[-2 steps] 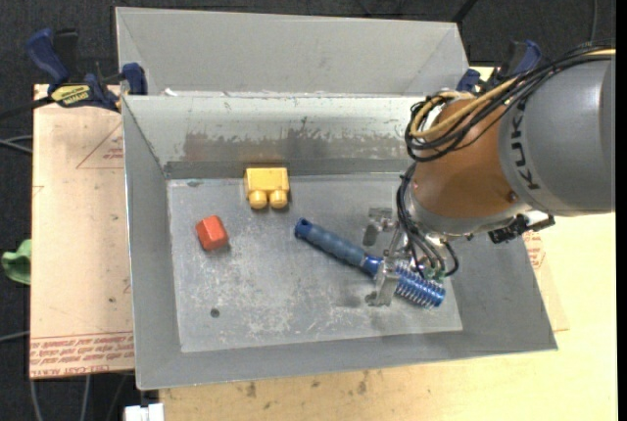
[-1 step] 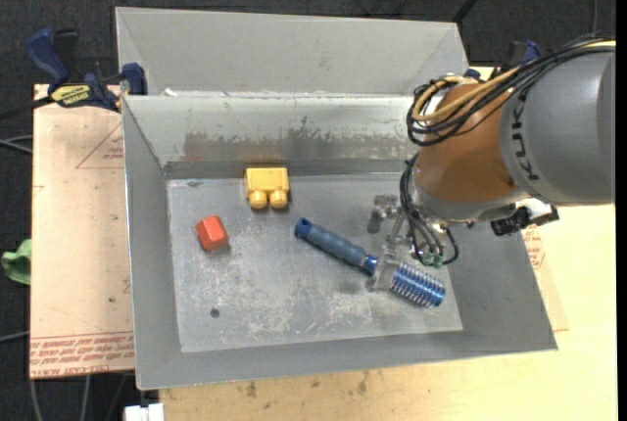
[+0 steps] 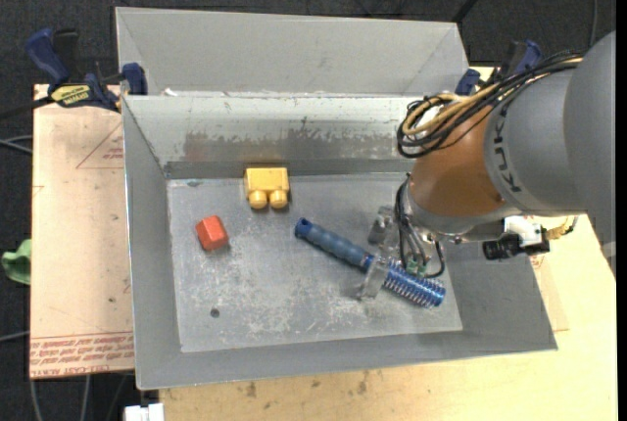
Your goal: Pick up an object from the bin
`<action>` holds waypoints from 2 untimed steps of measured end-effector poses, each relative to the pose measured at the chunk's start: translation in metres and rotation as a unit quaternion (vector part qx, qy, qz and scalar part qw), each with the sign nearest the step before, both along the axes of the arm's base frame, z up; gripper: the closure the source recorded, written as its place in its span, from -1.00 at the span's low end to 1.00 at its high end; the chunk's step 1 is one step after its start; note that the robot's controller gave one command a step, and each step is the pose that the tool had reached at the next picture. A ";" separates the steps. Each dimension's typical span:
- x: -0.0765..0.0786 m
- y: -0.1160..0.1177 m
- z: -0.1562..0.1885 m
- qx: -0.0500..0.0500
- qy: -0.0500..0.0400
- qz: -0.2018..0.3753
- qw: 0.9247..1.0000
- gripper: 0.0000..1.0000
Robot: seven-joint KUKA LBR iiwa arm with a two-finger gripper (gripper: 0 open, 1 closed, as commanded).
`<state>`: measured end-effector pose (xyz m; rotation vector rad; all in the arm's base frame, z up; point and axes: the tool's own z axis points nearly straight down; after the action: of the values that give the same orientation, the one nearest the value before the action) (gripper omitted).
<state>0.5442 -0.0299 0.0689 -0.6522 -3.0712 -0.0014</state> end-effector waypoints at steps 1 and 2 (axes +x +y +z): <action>0.000 0.000 0.000 0.000 -0.001 0.001 1.000 -1.00; 0.001 0.000 0.001 0.000 -0.002 0.001 1.000 1.00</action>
Offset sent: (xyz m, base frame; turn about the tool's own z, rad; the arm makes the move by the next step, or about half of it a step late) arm 0.0000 0.0000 0.0000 0.0000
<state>0.5449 -0.0295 0.0695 -0.6495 -3.0749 -0.0018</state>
